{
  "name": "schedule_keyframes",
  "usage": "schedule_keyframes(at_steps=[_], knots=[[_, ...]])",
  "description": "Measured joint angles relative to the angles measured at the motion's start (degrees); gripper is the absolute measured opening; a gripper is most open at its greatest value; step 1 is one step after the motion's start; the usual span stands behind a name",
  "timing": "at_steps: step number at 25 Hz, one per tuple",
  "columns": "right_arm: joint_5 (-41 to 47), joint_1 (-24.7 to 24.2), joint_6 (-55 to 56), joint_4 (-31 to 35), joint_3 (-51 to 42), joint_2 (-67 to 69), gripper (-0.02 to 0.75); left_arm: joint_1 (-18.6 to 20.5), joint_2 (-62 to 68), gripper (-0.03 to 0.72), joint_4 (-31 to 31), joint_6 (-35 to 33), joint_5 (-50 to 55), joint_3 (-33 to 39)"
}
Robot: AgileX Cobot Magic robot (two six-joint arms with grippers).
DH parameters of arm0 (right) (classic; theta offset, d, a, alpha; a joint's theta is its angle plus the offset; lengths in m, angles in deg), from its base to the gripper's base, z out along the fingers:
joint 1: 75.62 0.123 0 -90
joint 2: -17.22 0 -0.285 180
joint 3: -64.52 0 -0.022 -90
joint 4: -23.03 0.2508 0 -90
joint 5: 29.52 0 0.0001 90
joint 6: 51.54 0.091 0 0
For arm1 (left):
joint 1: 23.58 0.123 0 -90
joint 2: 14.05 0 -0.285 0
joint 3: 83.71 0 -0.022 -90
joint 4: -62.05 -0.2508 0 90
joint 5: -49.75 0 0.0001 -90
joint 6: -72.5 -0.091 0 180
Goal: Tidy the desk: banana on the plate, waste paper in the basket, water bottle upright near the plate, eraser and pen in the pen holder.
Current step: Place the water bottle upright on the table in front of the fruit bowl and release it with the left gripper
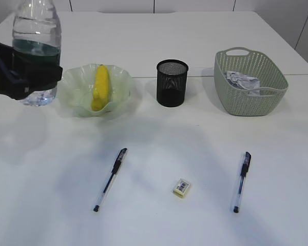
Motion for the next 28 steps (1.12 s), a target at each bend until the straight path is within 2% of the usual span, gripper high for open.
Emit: schedule_keyframes(at_steps=[4,12,28], knots=[[0.33,0.00,0.88,-1.60,0.00,0.00,0.407,0.71,1.36,0.461,0.00,-0.61,-1.16,-0.46],[0.43,0.00,1.08,-2.29,0.00,0.00,0.407,6.36,1.36,0.460,0.14,-1.21,-2.98,-2.48],[0.55,0.00,1.84,-3.96,0.00,0.00,0.407,6.59,1.36,0.445,0.14,-2.31,-3.87,-4.39]])
